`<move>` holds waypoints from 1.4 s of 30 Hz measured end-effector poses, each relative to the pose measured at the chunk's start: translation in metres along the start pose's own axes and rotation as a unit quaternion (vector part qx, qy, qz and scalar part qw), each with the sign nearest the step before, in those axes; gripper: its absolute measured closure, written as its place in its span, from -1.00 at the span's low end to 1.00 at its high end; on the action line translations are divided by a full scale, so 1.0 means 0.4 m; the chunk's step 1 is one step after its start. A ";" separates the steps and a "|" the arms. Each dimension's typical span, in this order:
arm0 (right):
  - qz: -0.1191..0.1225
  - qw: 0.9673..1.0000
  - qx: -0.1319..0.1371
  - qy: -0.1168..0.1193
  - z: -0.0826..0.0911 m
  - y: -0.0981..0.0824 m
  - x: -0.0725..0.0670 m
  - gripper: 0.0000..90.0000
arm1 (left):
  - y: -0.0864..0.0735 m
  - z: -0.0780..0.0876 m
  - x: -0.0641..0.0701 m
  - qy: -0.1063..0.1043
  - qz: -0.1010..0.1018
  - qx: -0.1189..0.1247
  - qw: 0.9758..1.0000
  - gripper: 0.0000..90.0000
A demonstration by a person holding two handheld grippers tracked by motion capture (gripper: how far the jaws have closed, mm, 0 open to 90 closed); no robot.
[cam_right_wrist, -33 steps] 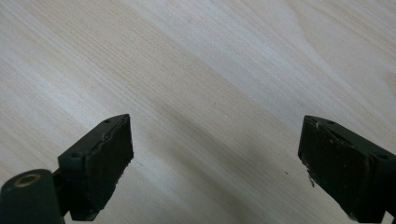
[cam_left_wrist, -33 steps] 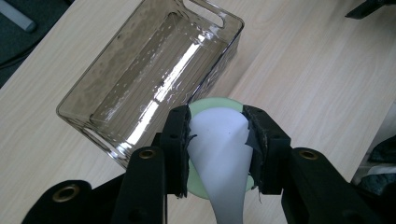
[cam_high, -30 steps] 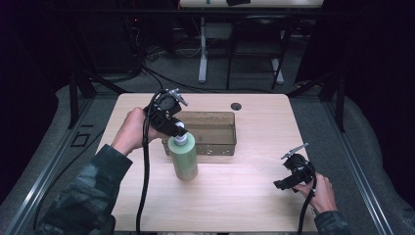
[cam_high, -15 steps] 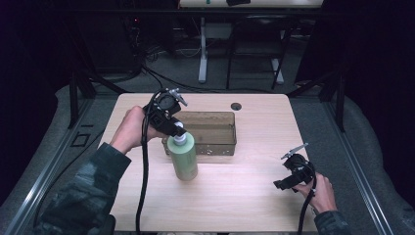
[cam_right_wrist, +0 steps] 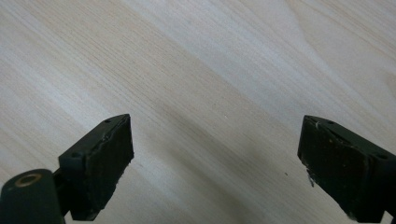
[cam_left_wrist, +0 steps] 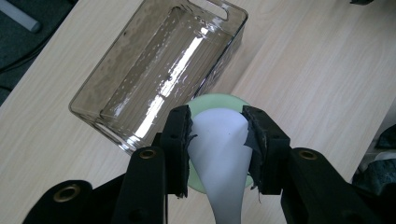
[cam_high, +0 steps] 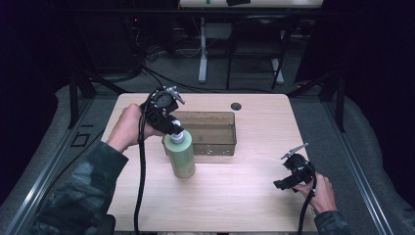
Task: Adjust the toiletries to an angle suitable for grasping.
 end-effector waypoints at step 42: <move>0.011 1.000 -0.002 -0.022 0.000 -0.004 0.005 -1.00 | 0.057 0.079 -0.012 0.003 -0.017 -0.005 1.000 0.41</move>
Point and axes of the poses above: each handheld gripper's, and its own axes: z roughly backward along the jaws, y roughly out of its top, x roughly to its right, the point moved 4 cm from there along -z, roughly forward along the jaws, and after that the axes turned 15 degrees about x, right-handed, at the moved point
